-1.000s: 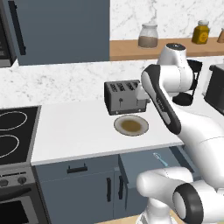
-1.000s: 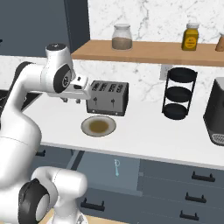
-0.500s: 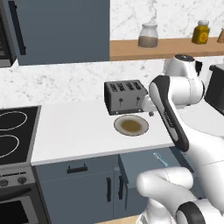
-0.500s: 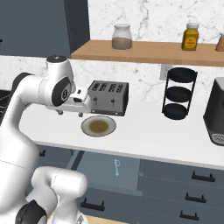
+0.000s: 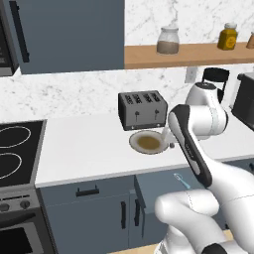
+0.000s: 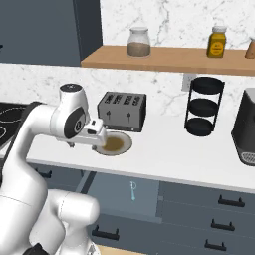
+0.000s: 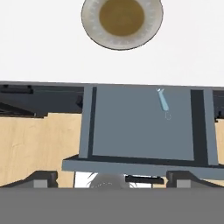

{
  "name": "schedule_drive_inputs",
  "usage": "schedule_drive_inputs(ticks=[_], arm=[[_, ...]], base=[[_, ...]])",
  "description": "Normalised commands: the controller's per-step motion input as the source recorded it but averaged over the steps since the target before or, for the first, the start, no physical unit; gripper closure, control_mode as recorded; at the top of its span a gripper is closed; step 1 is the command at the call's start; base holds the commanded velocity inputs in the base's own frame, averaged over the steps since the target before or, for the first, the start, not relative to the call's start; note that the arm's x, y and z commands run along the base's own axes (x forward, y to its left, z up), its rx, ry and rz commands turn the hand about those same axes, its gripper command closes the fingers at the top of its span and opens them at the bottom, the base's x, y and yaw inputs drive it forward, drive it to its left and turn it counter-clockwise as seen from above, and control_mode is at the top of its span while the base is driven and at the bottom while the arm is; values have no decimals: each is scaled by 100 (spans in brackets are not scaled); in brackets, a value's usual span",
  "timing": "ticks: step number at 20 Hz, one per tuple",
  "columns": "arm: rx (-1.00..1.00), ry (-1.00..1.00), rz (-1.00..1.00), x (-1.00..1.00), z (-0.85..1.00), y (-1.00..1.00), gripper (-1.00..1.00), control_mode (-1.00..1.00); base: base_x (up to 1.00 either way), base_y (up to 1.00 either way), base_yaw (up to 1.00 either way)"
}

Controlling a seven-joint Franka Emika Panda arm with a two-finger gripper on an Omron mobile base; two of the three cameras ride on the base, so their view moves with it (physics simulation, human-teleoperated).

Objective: Pick the peeler from the drawer and place it on the counter.

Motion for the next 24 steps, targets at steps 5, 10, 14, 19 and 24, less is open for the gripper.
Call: schedule_drive_inputs(ticks=[5, 10, 14, 19, 24], arm=[[0, 1, 0, -5, -1, 0, -100, 100], [0, 0, 0, 0, 0, 0, -100, 100], [0, 0, 0, 0, 0, 0, -100, 100], [0, 0, 0, 0, 0, 0, -100, 100], [0, 0, 0, 0, 0, 0, -100, 100]], base=[[-13, -30, 1], [-25, -65, 12], [0, -71, 22], [0, -73, 40], [0, -19, 54]])
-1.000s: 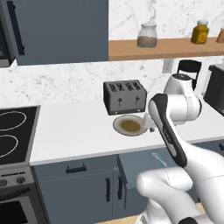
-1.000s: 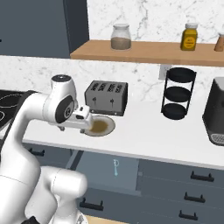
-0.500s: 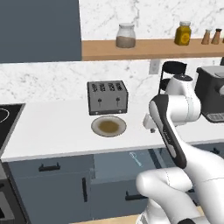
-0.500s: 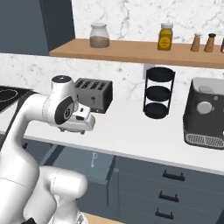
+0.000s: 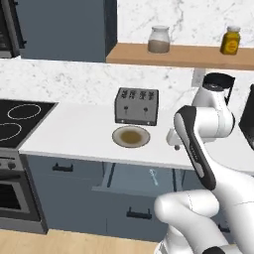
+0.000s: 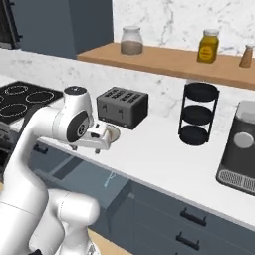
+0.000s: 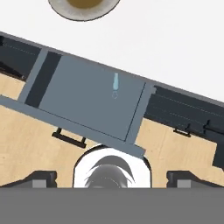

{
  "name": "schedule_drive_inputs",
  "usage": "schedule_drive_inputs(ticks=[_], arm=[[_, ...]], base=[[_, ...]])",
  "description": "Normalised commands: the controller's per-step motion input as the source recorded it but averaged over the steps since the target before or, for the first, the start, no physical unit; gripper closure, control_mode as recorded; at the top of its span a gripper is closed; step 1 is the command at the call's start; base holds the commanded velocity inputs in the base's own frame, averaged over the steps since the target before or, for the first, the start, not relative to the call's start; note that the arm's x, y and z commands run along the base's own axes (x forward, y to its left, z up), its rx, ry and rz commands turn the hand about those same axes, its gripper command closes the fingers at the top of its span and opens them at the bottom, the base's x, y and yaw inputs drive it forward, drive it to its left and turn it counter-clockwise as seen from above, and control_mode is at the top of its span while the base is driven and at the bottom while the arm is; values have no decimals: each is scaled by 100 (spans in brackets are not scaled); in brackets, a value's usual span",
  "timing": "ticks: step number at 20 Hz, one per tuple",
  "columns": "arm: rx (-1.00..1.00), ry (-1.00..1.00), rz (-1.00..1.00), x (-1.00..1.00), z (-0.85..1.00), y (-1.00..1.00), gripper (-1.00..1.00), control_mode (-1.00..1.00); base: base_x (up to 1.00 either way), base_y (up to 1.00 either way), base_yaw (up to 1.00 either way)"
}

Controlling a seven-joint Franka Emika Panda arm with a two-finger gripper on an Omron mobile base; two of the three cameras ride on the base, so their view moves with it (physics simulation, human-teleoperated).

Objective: Pick the peeler from the drawer and place it on the counter.

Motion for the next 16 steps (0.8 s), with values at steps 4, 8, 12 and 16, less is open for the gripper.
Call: schedule_drive_inputs(ticks=[4, 8, 12, 16], arm=[[0, 0, 0, 0, 0, 0, -100, 100], [0, 0, 0, 0, 0, 0, -100, 100], [0, 0, 0, 0, 0, 0, -100, 100], [0, 0, 0, 0, 0, 0, -100, 100]], base=[[0, -12, 72], [0, -58, 76], [-9, -84, 67], [-25, -71, 53]])
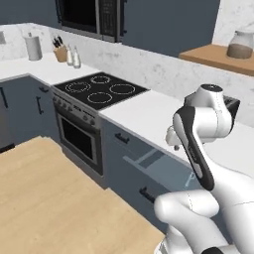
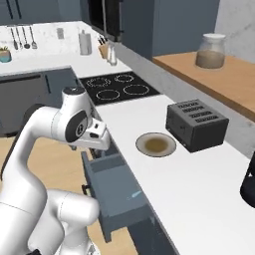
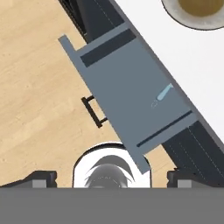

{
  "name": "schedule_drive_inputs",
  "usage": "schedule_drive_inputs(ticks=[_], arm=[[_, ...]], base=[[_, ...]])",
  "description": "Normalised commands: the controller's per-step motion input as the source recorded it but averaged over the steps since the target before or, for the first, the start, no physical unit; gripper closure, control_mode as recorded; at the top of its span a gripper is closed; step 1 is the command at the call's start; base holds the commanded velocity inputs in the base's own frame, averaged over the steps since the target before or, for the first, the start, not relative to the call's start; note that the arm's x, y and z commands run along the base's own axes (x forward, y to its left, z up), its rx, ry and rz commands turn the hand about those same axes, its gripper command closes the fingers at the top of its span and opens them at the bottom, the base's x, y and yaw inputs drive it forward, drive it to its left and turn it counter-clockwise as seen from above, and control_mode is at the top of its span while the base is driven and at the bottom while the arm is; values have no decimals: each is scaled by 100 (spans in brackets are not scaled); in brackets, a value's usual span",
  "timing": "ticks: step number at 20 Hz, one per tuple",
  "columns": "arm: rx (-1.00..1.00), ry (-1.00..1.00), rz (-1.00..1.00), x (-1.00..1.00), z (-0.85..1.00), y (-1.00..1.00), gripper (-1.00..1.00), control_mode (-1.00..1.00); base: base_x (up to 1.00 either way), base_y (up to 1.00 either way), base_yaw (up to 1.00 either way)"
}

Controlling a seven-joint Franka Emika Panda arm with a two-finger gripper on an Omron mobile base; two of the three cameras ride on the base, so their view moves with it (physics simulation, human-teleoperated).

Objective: Pick the peeler from the drawer and place it on the counter.

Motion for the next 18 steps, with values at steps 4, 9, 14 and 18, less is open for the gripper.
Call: schedule_drive_inputs(ticks=[4, 9, 14, 18], arm=[[0, 0, 0, 0, 0, 0, -100, 100], [0, 0, 0, 0, 0, 0, -100, 100], [0, 0, 0, 0, 0, 0, -100, 100], [0, 0, 0, 0, 0, 0, -100, 100]], base=[[-40, -50, 40], [-20, -36, 29], [6, -10, 25], [0, 0, 12]])
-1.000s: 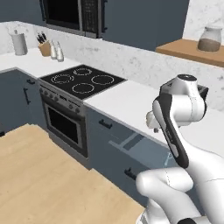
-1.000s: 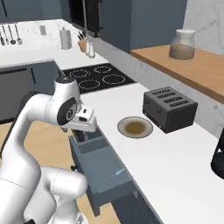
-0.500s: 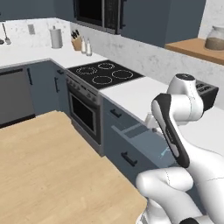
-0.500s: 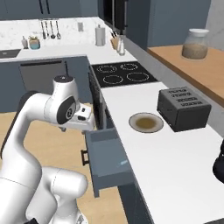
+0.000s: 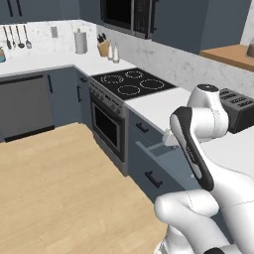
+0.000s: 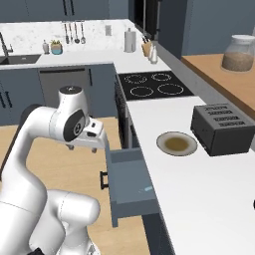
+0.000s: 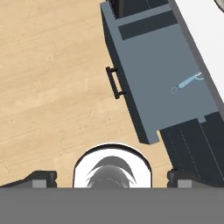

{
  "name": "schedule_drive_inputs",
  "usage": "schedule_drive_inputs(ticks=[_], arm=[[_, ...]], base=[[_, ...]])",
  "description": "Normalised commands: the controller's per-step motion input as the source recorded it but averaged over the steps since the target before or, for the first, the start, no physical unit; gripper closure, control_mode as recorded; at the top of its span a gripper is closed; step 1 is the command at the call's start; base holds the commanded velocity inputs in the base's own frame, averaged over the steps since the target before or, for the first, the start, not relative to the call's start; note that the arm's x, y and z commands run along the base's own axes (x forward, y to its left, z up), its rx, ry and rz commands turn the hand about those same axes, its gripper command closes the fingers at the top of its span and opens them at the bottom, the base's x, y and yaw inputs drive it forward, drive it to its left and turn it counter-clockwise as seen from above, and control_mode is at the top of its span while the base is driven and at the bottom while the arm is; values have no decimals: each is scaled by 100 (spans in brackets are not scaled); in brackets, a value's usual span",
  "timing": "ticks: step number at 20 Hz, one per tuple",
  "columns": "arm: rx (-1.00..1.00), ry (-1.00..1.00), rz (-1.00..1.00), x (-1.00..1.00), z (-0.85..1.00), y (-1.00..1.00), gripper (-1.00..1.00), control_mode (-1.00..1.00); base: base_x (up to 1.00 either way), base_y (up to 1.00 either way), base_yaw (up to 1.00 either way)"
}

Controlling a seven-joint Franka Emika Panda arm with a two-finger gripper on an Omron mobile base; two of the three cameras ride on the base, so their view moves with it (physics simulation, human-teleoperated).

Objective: Pick the peeler from the drawer and place it on the counter.

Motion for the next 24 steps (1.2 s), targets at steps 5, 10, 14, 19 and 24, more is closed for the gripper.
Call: schedule_drive_inputs(ticks=[5, 10, 14, 19, 24], arm=[[0, 0, 0, 0, 0, 0, -100, 100], [0, 0, 0, 0, 0, 0, -100, -100], [0, 0, 0, 0, -14, 0, -100, -100], [0, 2, 0, 36, -34, 2, -100, -100], [0, 11, 0, 100, -75, 0, -100, -100]], base=[[0, 0, 0], [0, 0, 0], [0, 0, 0], [0, 0, 0], [0, 0, 0]])
